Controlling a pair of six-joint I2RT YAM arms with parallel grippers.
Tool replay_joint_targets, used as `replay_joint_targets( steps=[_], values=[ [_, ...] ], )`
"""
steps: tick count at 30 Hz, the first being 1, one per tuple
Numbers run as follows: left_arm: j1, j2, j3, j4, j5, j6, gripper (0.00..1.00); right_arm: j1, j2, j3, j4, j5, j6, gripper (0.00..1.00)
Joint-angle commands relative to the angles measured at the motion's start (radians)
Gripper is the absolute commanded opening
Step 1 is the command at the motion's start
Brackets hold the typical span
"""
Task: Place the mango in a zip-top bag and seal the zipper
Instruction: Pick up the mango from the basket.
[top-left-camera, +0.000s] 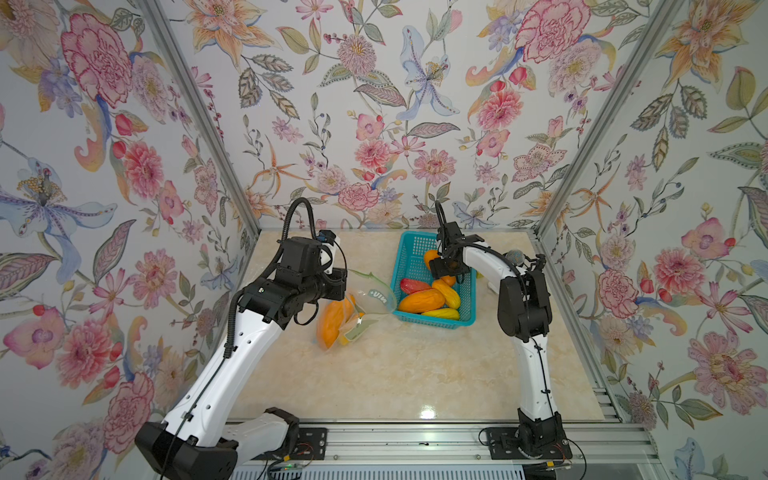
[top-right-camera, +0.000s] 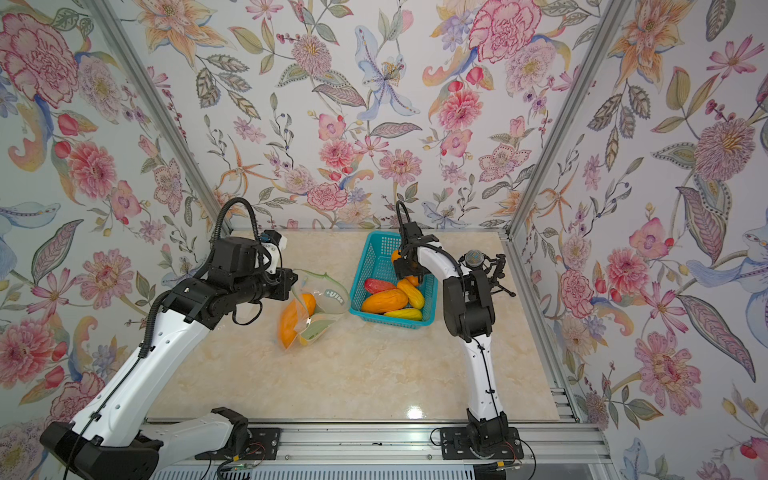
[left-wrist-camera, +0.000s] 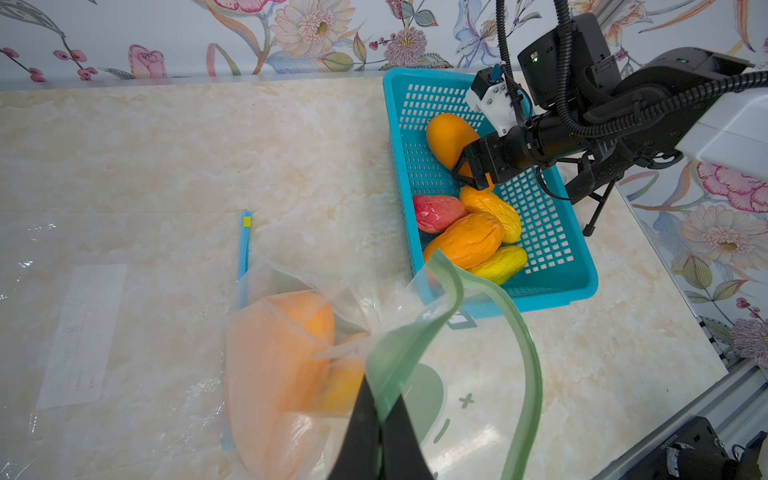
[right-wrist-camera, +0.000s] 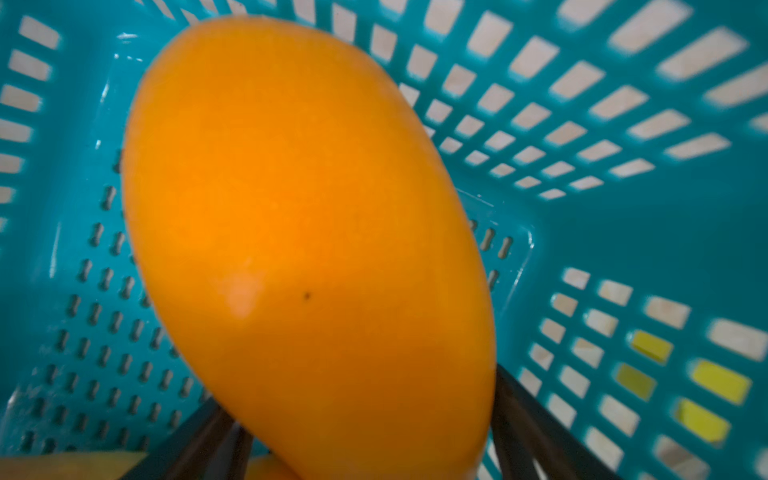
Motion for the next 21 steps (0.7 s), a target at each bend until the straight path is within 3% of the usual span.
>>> replay_joint_targets(
  steps=[1, 6, 13, 21],
  values=[
    [-0.011, -0.029, 0.001, -0.012, -0.028, -0.001, 0.0, 0.007, 0.034, -0.017, -0.011, -0.011, 0.008, 0.74],
    [-0.011, -0.024, -0.005, -0.01, -0.018, 0.003, 0.0, 0.018, -0.038, -0.029, 0.016, 0.013, -0.003, 0.58],
    [-0.011, -0.006, -0.018, -0.012, 0.028, 0.026, 0.0, 0.06, -0.251, -0.106, 0.07, 0.067, -0.058, 0.58],
    [-0.01, -0.003, -0.05, 0.017, 0.045, 0.022, 0.0, 0.145, -0.532, -0.256, 0.068, 0.024, -0.058, 0.57]
  ],
)
